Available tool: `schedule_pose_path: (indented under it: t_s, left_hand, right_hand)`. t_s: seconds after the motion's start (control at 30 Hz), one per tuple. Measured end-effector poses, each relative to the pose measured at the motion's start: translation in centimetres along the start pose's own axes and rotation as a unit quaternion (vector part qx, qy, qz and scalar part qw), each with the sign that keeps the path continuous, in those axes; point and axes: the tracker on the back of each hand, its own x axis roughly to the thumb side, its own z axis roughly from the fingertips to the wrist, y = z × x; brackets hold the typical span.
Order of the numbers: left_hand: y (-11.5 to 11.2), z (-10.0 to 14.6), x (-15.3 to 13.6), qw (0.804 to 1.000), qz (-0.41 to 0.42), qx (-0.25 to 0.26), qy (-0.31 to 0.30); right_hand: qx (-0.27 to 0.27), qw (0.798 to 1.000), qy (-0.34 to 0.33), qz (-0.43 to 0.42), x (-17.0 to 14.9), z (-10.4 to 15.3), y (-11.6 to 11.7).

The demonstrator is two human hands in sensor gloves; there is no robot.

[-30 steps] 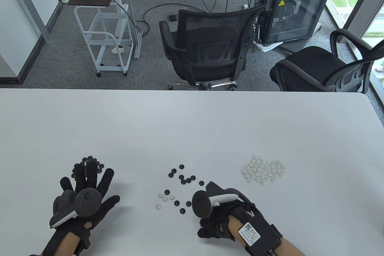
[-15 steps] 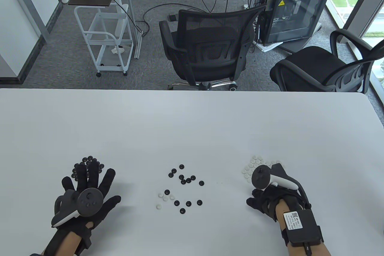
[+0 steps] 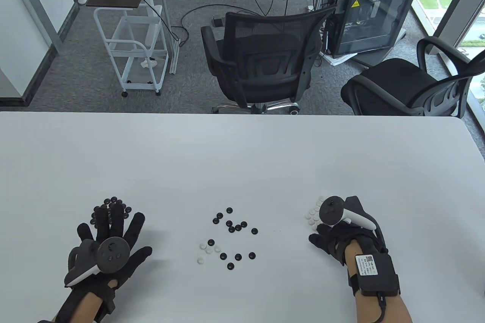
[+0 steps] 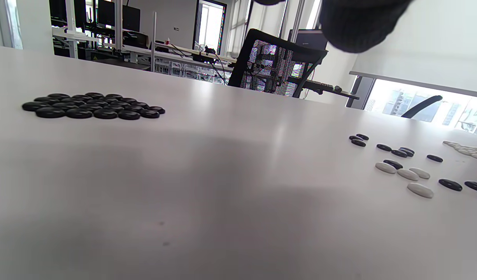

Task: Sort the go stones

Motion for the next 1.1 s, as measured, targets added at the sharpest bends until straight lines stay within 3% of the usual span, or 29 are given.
schedule_pose_path:
  t_s: [0.27, 0.43, 0.57, 0.83, 1.1]
  left_hand:
    - [0.0, -0.1, 0.0, 1.0, 0.003, 0.003, -0.001]
    - [0.0, -0.1, 0.0, 1.0, 0.005, 0.009, -0.005]
    - [0.0, -0.1, -0.1, 1.0, 0.013, 0.02, -0.005]
    - [-0.2, -0.2, 0.2, 0.999, 0.004, 0.034, -0.002]
    - [-0.5, -0.2, 0.5, 0.999, -0.007, 0.042, -0.016]
  right_hand:
    - [-0.12, 0.985, -0.119, 0.03, 5.3, 3.5, -2.5]
    - [-0.203, 0.959, -0.176, 0.087, 9.3, 6.8, -3.6]
    - [-0.264, 0.933, -0.211, 0.124, 10.5, 7.7, -2.8]
    - [-0.336, 0.898, -0.233, 0.165, 9.5, 6.9, -0.2]
    - [-0.362, 0.893, -0.229, 0.141, 6.8, 5.4, 2.5]
